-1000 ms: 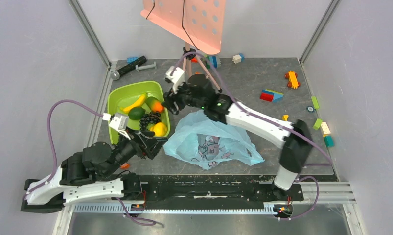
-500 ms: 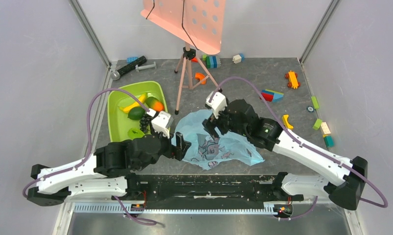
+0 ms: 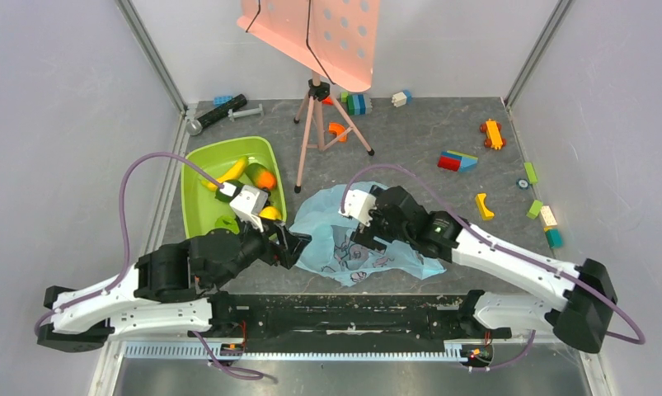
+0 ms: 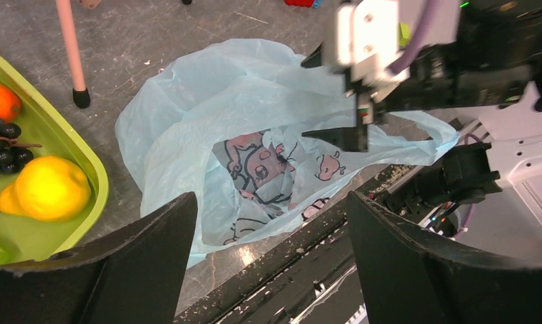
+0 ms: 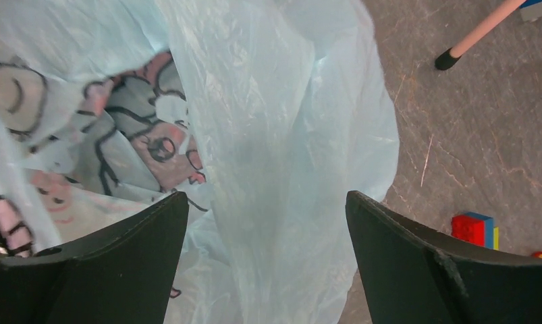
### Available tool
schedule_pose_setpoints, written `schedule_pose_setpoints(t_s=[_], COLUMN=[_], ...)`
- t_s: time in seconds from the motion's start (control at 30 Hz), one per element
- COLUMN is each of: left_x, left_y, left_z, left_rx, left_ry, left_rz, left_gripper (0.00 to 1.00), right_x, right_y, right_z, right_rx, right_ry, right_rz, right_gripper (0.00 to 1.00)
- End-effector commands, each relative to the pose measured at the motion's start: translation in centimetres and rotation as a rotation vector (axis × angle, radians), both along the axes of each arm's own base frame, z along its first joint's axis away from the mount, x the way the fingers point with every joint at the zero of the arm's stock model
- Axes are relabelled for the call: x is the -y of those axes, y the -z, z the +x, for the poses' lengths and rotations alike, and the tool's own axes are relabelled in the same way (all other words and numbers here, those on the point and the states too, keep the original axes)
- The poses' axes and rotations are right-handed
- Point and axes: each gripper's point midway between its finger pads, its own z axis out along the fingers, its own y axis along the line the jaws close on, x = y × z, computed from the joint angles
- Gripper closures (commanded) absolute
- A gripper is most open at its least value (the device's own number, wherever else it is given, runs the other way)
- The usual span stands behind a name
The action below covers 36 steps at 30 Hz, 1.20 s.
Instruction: Take the fake fruits out of the plastic bag
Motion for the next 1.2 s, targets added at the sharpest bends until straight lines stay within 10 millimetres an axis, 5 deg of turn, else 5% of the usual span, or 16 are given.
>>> schedule_pose_setpoints(t_s=[0.0,0.17,0.3,0.47,0.63,1.03,1.17], left_x=[0.1,-0.1,-1.1,-2.5,-3.4,-3.4,-3.4], left_y=[-0.3,-0.3,-0.6,-1.0,-1.0,-1.0,-0.9], left_z=[0.1,0.1,0.3,0.7,0.8,0.9,0.9], left_rx=[0.000,0.000,0.011,0.027,0.032,0.029,0.027], left_ry=[-0.014,-0.019,-0.048,-0.092,-0.117,-0.127,-0.127], left_rz=[-0.037,-0.043,-0.057,-0.097,-0.118,-0.122,-0.123], left_gripper=[0.13,0.13,0.13,0.14,0.14,0.14,0.14], right_x=[0.4,0.4,-0.3,-1.1,-0.6,1.3,2.9], right_y=[1.5,0.2,-4.6,-11.9,-16.8,-18.2,-18.5], right_z=[2.5,4.4,4.9,3.2,0.7,0.2,1.7], right_rx=[0.104,0.140,0.199,0.289,0.373,0.419,0.413], right_ry=[0.013,0.114,0.143,0.077,-0.009,0.041,0.209], right_rz=[-0.113,-0.136,-0.023,0.226,0.432,0.475,0.496], right_gripper=[0.16,0.77,1.00,1.00,1.00,1.00,0.97])
